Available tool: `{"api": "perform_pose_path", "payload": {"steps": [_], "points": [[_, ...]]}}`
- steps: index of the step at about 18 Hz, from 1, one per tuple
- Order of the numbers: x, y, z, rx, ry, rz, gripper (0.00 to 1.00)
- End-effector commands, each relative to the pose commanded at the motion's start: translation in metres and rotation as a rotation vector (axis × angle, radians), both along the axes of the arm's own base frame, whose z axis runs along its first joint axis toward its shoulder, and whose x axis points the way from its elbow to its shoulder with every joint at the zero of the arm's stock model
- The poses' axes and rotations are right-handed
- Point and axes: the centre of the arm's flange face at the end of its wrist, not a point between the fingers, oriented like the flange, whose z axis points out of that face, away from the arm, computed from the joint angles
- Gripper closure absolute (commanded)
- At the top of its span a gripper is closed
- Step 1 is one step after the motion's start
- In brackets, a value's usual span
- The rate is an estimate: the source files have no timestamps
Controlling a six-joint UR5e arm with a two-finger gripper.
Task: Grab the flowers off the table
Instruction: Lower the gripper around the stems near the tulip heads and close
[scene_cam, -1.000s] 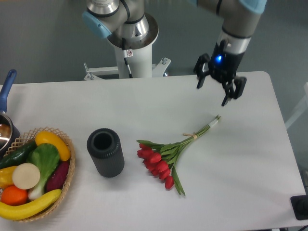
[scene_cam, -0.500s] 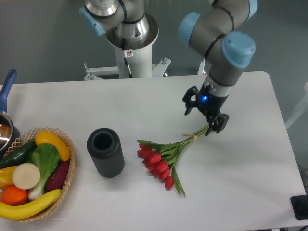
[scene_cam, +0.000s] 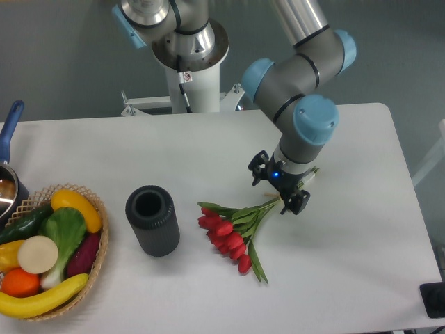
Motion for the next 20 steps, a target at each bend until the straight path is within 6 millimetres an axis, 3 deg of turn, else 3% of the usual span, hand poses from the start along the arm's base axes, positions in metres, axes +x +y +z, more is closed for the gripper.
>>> {"api": "perform_pose_path", "payload": {"steps": [7, 20], "points": [[0.006, 0.01, -0.02, -0.003, 0.001, 0.029, 0.0], [0.014, 0.021, -0.039, -0.031, 0.013, 0.009, 0.0]]}}
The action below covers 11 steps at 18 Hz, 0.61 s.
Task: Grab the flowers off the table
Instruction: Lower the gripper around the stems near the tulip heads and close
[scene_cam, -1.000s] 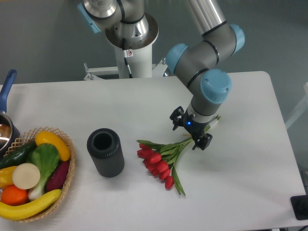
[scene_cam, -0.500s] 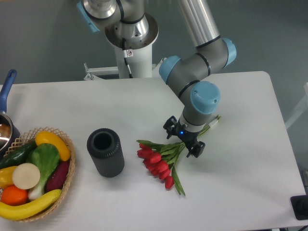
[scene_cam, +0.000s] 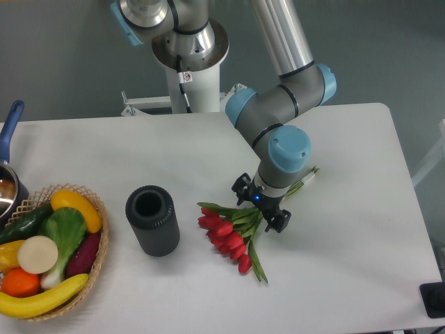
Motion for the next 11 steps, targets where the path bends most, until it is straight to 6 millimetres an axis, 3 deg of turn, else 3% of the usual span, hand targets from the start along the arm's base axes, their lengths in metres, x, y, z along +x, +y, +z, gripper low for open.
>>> {"api": "perform_pose_path", "payload": {"steps": [3, 4, 6, 7, 10, 11], "points": [[-0.0001, 0.0001, 0.001, 0.002, 0.003, 0.0, 0.03], [-0.0006, 0.0004, 0.0016, 0.002, 0.004, 0.0, 0.09], [0.0006, 0.0007, 0.0028, 0.003, 0.005, -0.002, 0.3], [0.0008, 0.0006, 0.0036, 0.003, 0.005, -0.003, 0.34], [0.0008, 0.0006, 0.0045, 0.004, 0.006, -0.002, 0.34], [0.0007, 0.0007, 0.0038, 0.004, 0.006, 0.0, 0.39]]}}
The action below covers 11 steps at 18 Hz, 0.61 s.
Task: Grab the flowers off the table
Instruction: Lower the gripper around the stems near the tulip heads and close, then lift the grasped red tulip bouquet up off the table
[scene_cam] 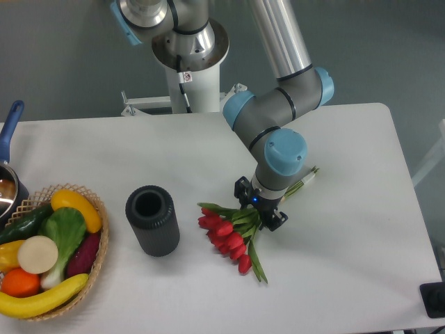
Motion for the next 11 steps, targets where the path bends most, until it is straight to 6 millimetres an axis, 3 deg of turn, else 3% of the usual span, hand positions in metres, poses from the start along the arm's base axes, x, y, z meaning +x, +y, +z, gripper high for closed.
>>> {"api": "perform_pose_path", "payload": {"steps": [3, 5, 11], "points": [[0.0002, -0.0001, 0.0008, 0.0, 0.0, 0.002, 0.43], [0.0002, -0.0001, 0.0008, 0.0, 0.0, 0.002, 0.54], [-0.0023, 0.0004, 0.005, 0.005, 0.008, 0.002, 0.61]]}}
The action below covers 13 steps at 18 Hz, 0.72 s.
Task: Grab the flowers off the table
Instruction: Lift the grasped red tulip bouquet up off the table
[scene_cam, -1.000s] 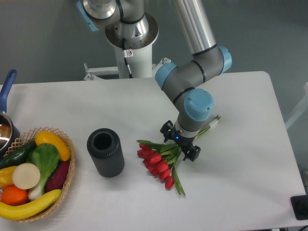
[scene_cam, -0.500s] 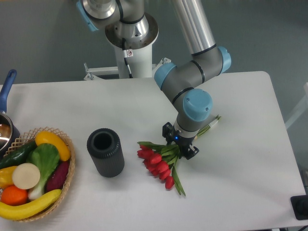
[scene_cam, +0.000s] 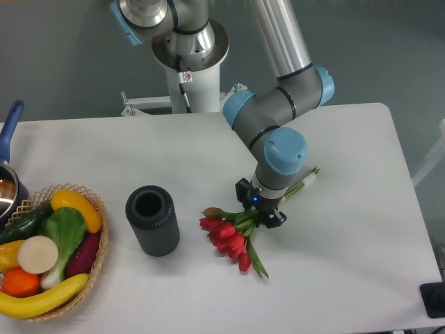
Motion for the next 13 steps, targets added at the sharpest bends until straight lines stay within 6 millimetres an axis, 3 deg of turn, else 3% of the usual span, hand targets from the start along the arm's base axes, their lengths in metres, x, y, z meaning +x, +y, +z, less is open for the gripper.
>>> {"api": "perform_pose_path", "payload": {"steps": [7, 13], "points": [[-0.006, -0.002, 0.015, 0.018, 0.023, -0.003, 0.62], [-0.025, -0.013, 0.077, 0.093, 0.096, 0.029, 0.62]]}}
